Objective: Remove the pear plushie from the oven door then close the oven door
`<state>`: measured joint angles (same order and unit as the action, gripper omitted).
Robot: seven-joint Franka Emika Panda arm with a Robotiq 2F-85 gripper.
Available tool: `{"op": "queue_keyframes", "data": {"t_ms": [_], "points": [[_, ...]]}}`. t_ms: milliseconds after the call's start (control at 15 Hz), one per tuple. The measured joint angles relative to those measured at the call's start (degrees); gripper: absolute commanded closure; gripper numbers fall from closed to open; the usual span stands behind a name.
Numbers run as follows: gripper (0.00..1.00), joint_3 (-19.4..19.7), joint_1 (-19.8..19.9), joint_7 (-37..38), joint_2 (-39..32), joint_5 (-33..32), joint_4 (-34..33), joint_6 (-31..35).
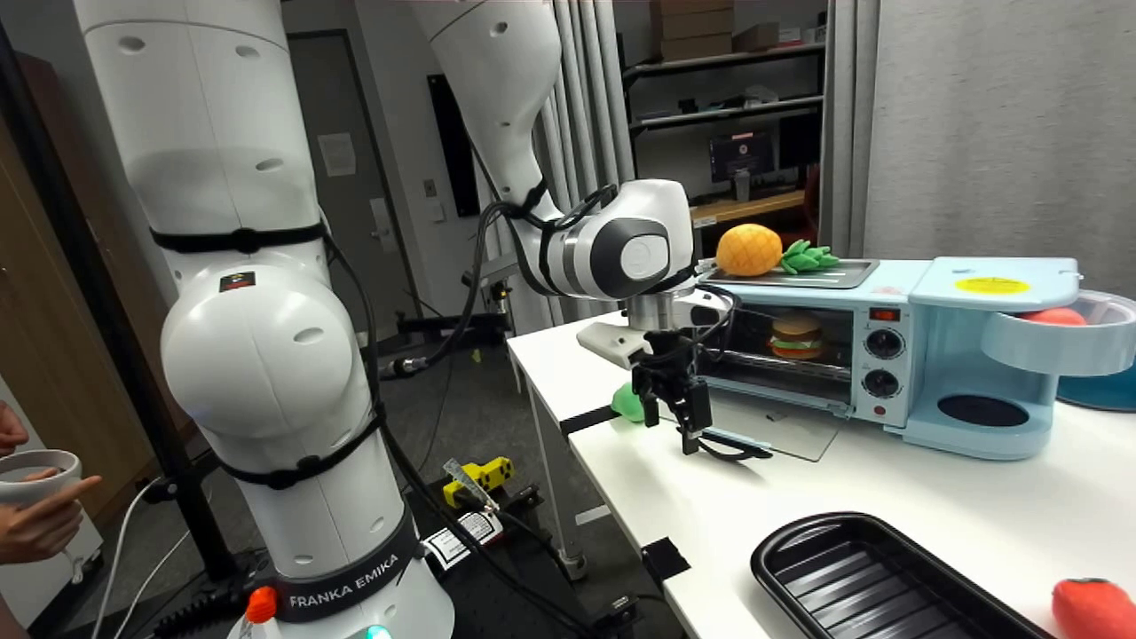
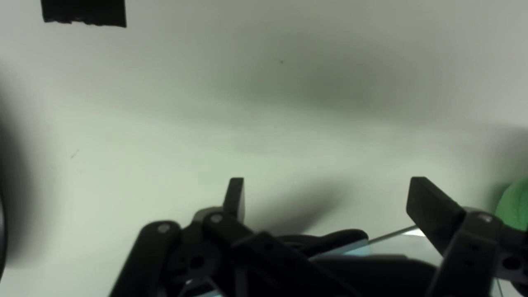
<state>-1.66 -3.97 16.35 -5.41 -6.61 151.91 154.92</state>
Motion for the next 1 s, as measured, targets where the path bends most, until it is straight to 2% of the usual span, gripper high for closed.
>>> {"op": "queue_keyframes", "data": {"t_ms": [133, 400, 800, 1000], "points": [[0.0, 0.2, -0.1, 3.3, 0.0, -3.1, 0.0, 0.0], [0.0, 1.3, -1.2, 15.2, 0.1, -14.5, 0.1, 0.1], [0.0, 1.3, -1.6, 22.7, 0.6, -19.0, 0.9, 0.8], [0.0, 1.3, -1.7, 28.3, 0.9, -24.4, 1.1, 0.8]]}}
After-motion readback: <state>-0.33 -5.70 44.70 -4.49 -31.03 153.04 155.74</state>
